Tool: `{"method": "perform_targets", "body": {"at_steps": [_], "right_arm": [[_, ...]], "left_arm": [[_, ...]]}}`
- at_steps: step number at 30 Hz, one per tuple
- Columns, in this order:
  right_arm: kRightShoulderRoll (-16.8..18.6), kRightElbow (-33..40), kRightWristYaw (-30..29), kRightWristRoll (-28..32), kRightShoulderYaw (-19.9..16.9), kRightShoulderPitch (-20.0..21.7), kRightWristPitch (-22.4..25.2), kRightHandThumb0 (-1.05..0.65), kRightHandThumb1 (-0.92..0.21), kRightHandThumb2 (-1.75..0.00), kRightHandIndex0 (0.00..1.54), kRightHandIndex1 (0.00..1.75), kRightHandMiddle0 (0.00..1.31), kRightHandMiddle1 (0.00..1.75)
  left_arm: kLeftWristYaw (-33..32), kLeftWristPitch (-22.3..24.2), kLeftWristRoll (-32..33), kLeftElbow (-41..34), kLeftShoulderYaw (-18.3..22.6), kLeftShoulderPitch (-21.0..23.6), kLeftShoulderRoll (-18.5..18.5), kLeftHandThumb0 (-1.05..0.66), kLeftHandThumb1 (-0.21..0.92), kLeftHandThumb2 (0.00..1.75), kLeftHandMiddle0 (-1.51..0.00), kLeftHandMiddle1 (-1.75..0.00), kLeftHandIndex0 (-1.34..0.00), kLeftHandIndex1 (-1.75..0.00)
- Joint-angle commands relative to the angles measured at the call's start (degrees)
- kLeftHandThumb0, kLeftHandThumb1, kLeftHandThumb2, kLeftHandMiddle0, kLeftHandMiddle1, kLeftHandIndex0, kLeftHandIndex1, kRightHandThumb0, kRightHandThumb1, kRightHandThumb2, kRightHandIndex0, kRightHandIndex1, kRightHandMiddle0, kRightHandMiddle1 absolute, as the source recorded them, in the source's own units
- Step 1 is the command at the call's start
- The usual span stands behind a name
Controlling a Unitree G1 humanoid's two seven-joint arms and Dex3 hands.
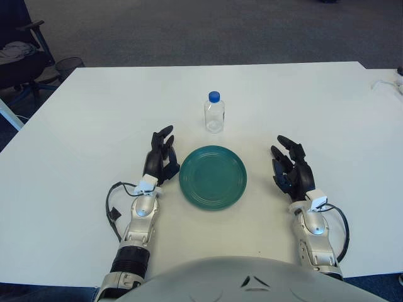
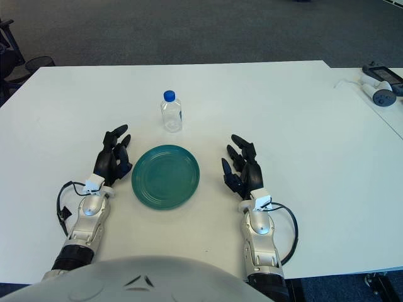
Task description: Put the bottle into the plate.
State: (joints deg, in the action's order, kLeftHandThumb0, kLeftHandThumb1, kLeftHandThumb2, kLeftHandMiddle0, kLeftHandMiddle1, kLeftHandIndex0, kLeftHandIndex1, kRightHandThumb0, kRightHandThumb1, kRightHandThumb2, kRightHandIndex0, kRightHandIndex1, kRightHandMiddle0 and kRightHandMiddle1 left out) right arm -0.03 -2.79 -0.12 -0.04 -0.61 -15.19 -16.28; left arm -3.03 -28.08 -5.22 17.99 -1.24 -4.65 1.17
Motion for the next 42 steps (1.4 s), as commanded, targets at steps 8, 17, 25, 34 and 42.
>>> {"method": "perform_targets", "body": {"at_steps": [8, 17, 25, 34, 42], "right_arm": [[0.4, -2.4, -0.5, -0.2, 0.1, -2.2, 3.7, -0.64, -0.9, -0.4, 0.42, 0.03, 0.0, 0.76], [-0.2, -3.5, -1.1, -1.1, -0.2, -1.5, 1.9, -0.64, -0.91, -0.41, 0.41, 0.03, 0.0, 0.76], [-0.8, -4.7, -1.1, -1.6, -0.5, -0.7, 0.0, -0.65, -0.91, -0.41, 0.41, 0.03, 0.0, 0.75], [-1.2, -5.2, -1.2, -1.8, -0.5, 0.0, -0.1, -0.64, -0.91, -0.4, 0.42, 0.03, 0.0, 0.77], [-1.3, -6.4, -0.9, -1.4, -0.5, 0.7, 0.5, -0.68, -0.92, -0.4, 0.42, 0.03, 0.0, 0.76]], "left_arm": [[0.4, 2.0, -0.2, 2.1, -0.4, -1.9, -0.1, -0.83, 0.92, 0.98, -0.42, -0.01, 0.0, -0.83], [0.2, 1.6, -0.3, 2.4, -0.4, -1.7, -0.1, -0.83, 0.92, 0.98, -0.42, -0.01, 0.0, -0.84], [0.2, 1.8, -0.5, 2.5, -0.5, -1.6, -0.1, -0.84, 0.92, 0.99, -0.42, -0.01, 0.0, -0.84], [0.1, 2.3, -0.5, 2.5, -0.3, -1.5, 0.0, -0.84, 0.92, 0.99, -0.41, 0.0, 0.0, -0.83], [0.7, 3.0, 1.8, 3.2, 2.0, 2.7, 1.2, -0.83, 0.92, 0.98, -0.42, 0.0, 0.0, -0.82]]}}
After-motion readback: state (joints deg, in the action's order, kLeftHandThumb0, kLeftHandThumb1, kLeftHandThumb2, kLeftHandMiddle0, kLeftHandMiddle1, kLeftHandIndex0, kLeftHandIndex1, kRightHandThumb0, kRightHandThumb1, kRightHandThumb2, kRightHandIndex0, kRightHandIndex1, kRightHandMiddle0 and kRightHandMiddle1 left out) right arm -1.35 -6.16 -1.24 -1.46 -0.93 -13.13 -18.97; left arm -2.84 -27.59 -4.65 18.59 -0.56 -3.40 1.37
